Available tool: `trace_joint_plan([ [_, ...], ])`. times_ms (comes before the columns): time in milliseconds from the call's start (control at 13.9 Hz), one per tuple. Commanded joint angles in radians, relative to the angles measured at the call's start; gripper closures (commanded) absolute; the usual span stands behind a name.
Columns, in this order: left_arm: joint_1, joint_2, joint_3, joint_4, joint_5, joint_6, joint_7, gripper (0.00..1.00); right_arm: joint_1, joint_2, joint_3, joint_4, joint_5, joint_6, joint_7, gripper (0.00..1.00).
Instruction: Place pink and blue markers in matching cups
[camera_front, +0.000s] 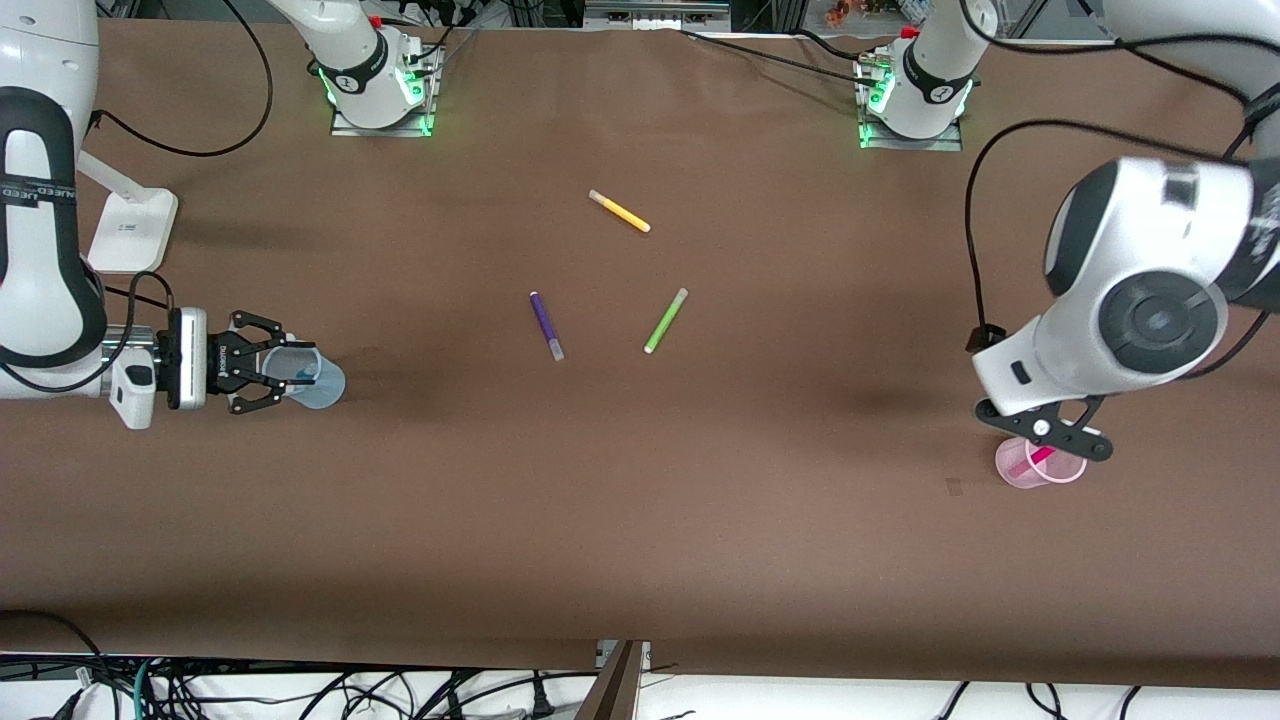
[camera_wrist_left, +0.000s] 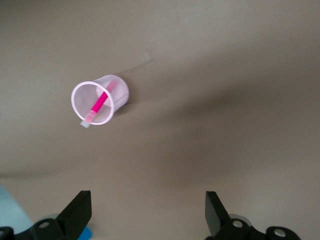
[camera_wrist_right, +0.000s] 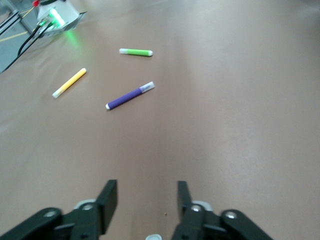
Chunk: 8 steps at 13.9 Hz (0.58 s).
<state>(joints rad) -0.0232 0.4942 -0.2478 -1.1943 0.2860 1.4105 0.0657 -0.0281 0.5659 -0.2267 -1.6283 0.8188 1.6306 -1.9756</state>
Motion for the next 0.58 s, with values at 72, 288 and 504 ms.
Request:
trace_joint_plan([
  [72, 0.074, -0.165, -0.005, -0.12, -0.181, 0.056, -0.089, 0.0, -0.021, -0.021, 0.007, 0.071, -0.01, -0.078, 0.258, 0.0],
  [288, 0.108, -0.284, -0.004, -0.241, -0.232, 0.128, -0.093, 0.0, -0.019, -0.027, 0.006, 0.168, -0.096, -0.132, 0.501, 0.0],
  [504, 0.118, -0.452, -0.004, -0.495, -0.26, 0.281, -0.118, 0.0, -0.018, -0.034, 0.006, 0.267, -0.18, -0.216, 0.775, 0.0],
])
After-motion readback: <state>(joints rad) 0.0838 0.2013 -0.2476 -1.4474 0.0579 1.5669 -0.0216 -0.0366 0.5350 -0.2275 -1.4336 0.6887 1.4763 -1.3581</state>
